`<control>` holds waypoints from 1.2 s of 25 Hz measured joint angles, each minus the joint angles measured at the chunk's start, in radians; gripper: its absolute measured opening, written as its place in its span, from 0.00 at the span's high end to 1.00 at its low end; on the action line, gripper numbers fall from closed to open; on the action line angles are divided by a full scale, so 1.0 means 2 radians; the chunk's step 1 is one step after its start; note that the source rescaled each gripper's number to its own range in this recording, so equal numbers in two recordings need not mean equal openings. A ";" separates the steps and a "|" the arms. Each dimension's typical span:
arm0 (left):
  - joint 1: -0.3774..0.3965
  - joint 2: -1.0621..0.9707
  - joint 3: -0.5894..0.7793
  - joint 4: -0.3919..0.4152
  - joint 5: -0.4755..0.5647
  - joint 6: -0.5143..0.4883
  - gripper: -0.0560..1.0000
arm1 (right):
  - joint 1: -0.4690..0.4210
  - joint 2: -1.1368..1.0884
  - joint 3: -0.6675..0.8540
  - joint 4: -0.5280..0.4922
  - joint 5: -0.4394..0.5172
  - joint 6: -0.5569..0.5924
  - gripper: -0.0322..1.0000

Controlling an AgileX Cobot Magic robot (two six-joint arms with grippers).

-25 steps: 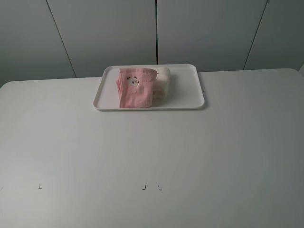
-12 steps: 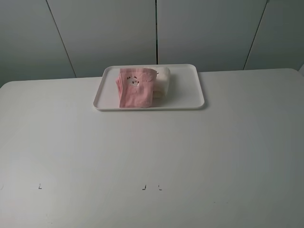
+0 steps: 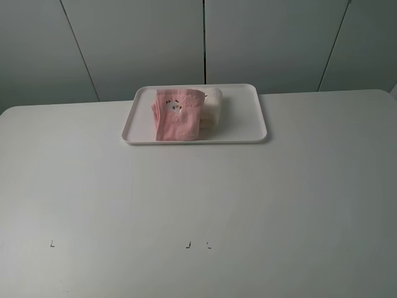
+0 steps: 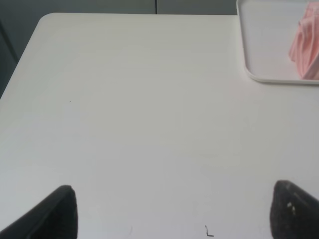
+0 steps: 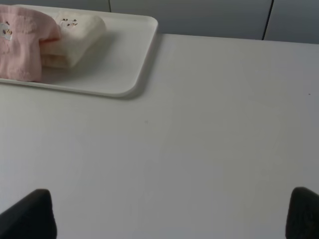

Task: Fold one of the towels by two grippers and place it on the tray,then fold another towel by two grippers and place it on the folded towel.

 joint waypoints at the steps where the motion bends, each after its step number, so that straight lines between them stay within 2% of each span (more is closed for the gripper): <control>1: 0.000 0.000 0.000 0.000 0.000 0.000 0.01 | 0.000 0.000 0.000 0.000 0.000 0.000 0.00; 18: 0.000 0.000 0.000 0.000 0.000 0.001 0.01 | 0.000 0.000 0.000 -0.001 0.000 0.000 0.00; 27: 0.000 0.000 0.000 0.000 0.000 0.001 0.01 | -0.059 0.000 0.000 -0.001 0.000 0.000 0.00; 30: 0.000 0.000 0.000 0.000 0.000 0.001 0.01 | -0.064 0.000 0.000 -0.001 0.000 0.000 0.00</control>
